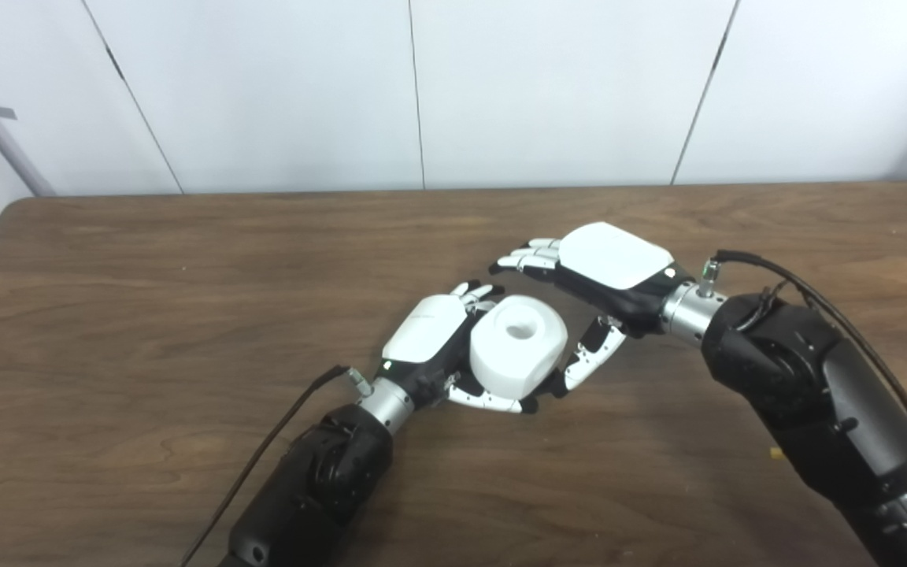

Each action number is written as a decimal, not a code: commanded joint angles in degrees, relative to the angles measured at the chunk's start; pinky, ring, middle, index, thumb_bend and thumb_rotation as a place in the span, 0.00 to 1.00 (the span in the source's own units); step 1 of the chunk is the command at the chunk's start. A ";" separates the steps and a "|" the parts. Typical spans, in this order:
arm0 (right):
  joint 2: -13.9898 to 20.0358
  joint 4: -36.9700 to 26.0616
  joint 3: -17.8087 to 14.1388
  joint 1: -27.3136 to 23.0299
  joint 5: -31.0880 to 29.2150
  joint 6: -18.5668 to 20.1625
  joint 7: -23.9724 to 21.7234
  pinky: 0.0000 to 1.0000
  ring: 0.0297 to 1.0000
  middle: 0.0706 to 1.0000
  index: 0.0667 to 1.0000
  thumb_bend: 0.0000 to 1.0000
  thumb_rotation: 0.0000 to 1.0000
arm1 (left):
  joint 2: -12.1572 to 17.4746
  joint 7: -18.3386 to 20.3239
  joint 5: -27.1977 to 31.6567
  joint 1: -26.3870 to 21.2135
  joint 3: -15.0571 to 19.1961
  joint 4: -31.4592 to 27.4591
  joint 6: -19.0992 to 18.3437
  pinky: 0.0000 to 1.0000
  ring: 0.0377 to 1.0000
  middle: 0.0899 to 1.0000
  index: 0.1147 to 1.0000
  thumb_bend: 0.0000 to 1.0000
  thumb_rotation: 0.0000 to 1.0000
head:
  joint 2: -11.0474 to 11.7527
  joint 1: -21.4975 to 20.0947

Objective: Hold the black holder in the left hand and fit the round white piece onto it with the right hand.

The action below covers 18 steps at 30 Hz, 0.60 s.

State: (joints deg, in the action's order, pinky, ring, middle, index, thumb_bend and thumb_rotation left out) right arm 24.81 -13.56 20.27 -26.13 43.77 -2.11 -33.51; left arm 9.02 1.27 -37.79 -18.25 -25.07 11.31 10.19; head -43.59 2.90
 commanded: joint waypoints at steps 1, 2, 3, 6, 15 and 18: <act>0.81 -1.68 -1.36 -1.31 -0.96 -0.06 0.53 0.70 0.93 0.90 0.89 1.00 0.32 | 0.42 1.17 0.05 -0.81 -0.29 -0.31 0.73 1.00 0.92 0.68 0.41 0.52 0.06 | 0.00 -0.06; 0.89 -1.77 -1.39 -1.22 -1.00 0.00 0.42 0.70 0.92 0.90 0.89 1.00 0.31 | 0.45 1.34 0.17 -0.78 -0.25 -0.38 0.59 1.00 0.93 0.68 0.41 0.52 0.06 | 0.00 -0.02; 0.93 -1.82 -1.40 -1.15 -1.02 0.11 0.32 0.70 0.93 0.90 0.89 1.00 0.31 | 0.48 1.46 0.28 -0.78 -0.20 -0.43 0.49 1.00 0.93 0.68 0.41 0.52 0.06 | 0.06 0.04; 1.03 -2.00 -1.59 -0.76 -1.38 0.23 0.27 0.70 0.93 0.90 0.89 1.00 0.29 | 0.60 1.20 0.41 -0.82 -0.10 -0.30 0.82 1.00 0.93 0.68 0.41 0.52 0.06 | 0.19 -0.05; 1.66 -2.49 -2.46 0.33 -1.47 0.19 0.22 0.69 0.91 0.89 0.87 1.00 0.28 | 0.82 1.59 0.83 -0.66 0.18 -0.71 0.39 1.00 0.93 0.68 0.41 0.52 0.06 | 0.47 -0.13; 2.12 -3.14 -3.41 0.90 -1.59 0.49 0.27 0.68 0.89 0.88 0.87 1.00 0.28 | 0.99 1.17 0.82 -0.69 0.34 -0.25 0.77 1.00 0.93 0.68 0.41 0.52 0.06 | 0.74 -0.18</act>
State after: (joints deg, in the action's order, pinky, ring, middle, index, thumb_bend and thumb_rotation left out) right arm 25.60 -14.12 18.28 -23.88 42.89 -1.97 -33.94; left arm 9.27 1.47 -37.20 -18.26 -24.91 11.30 10.31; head -42.80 2.64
